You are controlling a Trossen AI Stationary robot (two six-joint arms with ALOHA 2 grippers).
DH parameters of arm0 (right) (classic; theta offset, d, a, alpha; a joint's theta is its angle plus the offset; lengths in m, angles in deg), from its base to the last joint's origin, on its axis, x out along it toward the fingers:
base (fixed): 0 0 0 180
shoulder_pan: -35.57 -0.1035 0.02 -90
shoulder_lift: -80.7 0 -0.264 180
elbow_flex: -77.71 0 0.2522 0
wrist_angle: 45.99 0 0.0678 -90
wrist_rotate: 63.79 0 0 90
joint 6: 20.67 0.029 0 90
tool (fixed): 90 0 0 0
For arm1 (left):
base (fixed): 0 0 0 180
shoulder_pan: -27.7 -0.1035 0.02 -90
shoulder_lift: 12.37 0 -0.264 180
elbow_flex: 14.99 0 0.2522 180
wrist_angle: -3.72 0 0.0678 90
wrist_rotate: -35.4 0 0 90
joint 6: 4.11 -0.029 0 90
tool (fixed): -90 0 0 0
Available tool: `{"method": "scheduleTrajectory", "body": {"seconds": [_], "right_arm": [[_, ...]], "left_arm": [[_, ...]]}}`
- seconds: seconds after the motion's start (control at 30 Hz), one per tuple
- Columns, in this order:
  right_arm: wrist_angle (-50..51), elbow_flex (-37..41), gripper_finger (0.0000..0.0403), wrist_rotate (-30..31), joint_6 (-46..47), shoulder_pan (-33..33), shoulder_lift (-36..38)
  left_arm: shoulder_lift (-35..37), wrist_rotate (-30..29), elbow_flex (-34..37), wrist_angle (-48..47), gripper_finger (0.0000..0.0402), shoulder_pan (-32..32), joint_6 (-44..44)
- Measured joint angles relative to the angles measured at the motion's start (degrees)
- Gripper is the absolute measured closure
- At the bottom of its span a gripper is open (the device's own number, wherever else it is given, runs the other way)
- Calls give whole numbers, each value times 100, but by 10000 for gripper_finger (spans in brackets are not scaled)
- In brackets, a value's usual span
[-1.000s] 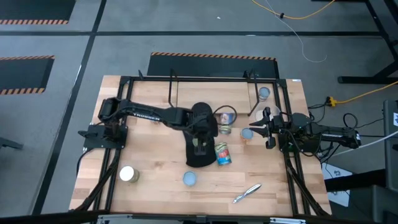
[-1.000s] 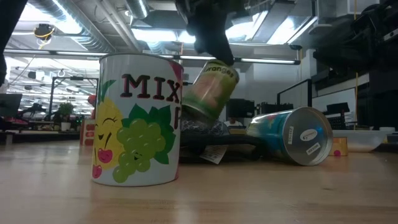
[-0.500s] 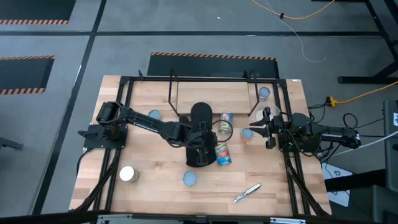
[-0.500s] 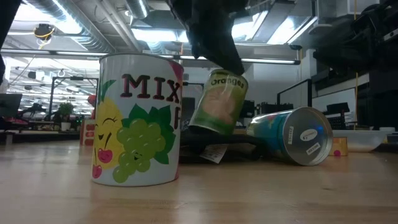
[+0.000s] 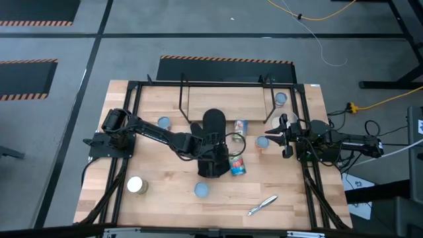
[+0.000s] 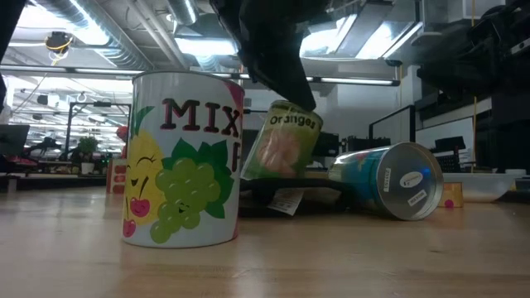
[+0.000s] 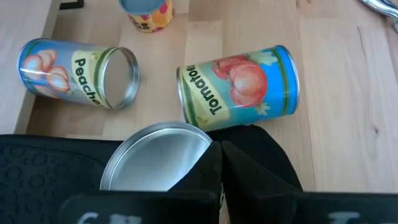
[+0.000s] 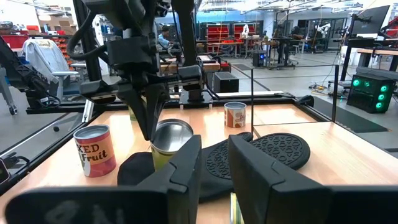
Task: Pick and place cans onto a shelf
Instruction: Put the large canned oranges on the shelf
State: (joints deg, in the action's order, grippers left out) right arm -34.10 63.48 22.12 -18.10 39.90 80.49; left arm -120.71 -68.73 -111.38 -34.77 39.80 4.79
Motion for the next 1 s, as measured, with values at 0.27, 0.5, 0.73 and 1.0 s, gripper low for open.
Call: {"method": "scheduleTrajectory", "body": {"seconds": [0.27,0.5,0.73,1.0], "right_arm": [[0,0,319,0,0,1,0],[1,-1,319,0,0,0,0],[2,0,319,-2,0,-1,0],[0,-2,319,-2,1,0,0]], "left_arm": [[0,205,9,-58,360,-2,0],[3,165,8,-306,327,-2,-4],[9,158,4,-508,324,-2,-4],[17,157,-4,-824,334,2,0]]}}
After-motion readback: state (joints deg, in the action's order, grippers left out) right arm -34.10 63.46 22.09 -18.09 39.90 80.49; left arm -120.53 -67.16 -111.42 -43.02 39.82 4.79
